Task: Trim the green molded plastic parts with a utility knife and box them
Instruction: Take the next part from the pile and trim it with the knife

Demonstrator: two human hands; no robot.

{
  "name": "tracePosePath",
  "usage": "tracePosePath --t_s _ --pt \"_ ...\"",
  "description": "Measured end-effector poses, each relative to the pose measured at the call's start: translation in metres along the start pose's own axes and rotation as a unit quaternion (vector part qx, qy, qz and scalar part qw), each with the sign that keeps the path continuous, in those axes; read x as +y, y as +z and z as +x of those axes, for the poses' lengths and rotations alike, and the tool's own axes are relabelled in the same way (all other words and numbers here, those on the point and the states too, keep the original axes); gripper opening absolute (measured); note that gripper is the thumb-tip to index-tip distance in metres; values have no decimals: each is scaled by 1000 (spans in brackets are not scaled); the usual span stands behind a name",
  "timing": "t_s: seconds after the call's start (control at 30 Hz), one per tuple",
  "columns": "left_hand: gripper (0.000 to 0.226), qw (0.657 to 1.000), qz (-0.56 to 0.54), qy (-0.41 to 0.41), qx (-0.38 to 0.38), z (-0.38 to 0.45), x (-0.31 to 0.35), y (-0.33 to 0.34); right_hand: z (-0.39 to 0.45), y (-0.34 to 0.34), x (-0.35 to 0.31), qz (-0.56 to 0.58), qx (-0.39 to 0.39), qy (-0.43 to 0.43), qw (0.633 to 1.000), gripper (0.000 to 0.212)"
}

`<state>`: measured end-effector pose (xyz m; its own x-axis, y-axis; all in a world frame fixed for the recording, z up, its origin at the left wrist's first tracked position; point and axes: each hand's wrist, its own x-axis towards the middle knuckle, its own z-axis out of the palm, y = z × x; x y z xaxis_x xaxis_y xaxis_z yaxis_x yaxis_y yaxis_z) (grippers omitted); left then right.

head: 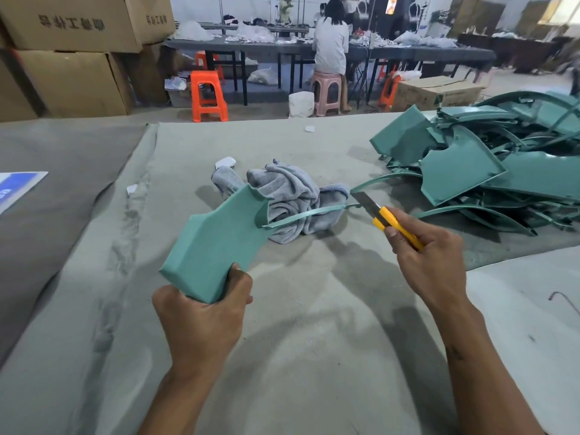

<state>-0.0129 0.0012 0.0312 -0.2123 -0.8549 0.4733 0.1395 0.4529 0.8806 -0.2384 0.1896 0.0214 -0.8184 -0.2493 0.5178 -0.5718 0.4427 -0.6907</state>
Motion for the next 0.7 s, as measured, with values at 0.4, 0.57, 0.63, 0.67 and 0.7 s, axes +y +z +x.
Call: tracePosePath --t_s 0.4,0.57,0.63,0.67,0.7 --pt "18 995 -69 -68 27 -1 -2 5 -3 -2 -10 -33 122 57 990 36" --pt "21 978 -146 -144 26 -12 -2 22 -33 35 -70 200 -47 -2 979 34" --pt "19 974 -164 -155 16 -15 -2 25 -52 51 -89 250 -140 13 958 32" --pt "20 975 -161 -154 10 -16 -2 25 -61 58 -95 263 -165 15 951 34" --pt "23 979 -142 -145 7 -17 -2 25 -68 62 -99 273 -178 18 945 38"
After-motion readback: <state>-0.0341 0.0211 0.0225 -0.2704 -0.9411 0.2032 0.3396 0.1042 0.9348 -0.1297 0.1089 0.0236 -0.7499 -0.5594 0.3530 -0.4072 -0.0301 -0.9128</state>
